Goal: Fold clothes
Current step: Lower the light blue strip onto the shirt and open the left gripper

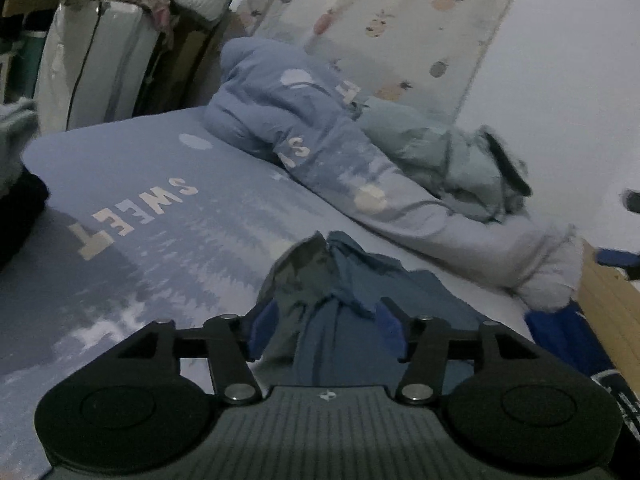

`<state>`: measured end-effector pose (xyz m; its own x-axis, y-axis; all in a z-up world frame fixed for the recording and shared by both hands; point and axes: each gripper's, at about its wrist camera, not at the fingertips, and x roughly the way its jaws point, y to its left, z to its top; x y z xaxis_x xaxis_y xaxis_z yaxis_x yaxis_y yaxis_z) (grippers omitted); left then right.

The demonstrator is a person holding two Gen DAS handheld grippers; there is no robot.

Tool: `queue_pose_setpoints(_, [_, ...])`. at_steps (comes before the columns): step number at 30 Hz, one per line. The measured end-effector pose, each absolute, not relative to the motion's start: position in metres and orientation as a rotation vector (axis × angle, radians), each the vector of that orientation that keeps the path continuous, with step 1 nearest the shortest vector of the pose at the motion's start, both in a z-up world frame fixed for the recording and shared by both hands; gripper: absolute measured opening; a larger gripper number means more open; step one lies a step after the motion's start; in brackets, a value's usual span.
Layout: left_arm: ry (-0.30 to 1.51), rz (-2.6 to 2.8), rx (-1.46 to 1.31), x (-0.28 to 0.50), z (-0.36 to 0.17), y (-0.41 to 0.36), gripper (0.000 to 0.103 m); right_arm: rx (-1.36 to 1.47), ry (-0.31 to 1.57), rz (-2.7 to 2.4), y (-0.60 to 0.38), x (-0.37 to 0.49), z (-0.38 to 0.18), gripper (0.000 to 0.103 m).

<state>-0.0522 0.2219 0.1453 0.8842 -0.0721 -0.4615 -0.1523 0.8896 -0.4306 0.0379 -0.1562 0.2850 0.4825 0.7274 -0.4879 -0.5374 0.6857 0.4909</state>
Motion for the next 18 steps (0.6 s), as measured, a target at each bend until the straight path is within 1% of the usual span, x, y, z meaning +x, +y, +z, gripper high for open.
queue_pose_setpoints(4, [0.574,0.017,-0.425,-0.085,0.151,0.199,0.074,0.311,0.672,0.734,-0.216,-0.046,0.299,0.101])
queue_pose_setpoints(5, [0.605,0.009,-0.407,-0.091,0.149,0.191,0.075,0.317,0.659,0.716,-0.228,-0.065,0.301,0.101])
queue_pose_setpoints(9, [0.760,0.004,-0.372,-0.100,0.125,0.147,0.075,0.341,0.622,0.623,-0.269,-0.133,0.293,0.102])
queue_pose_setpoints(12, [0.862,0.004,-0.352,-0.100,0.103,0.107,0.075,0.349,0.621,0.575,-0.285,-0.171,0.272,0.102])
queue_pose_setpoints(16, [0.929,0.079,-0.247,-0.089,0.075,0.046,0.074,0.405,0.692,0.553,-0.303,-0.192,0.232,0.102])
queue_pose_setpoints(18, [0.940,0.129,-0.197,-0.082,0.063,0.028,0.072,0.422,0.722,0.523,-0.314,-0.204,0.216,0.102])
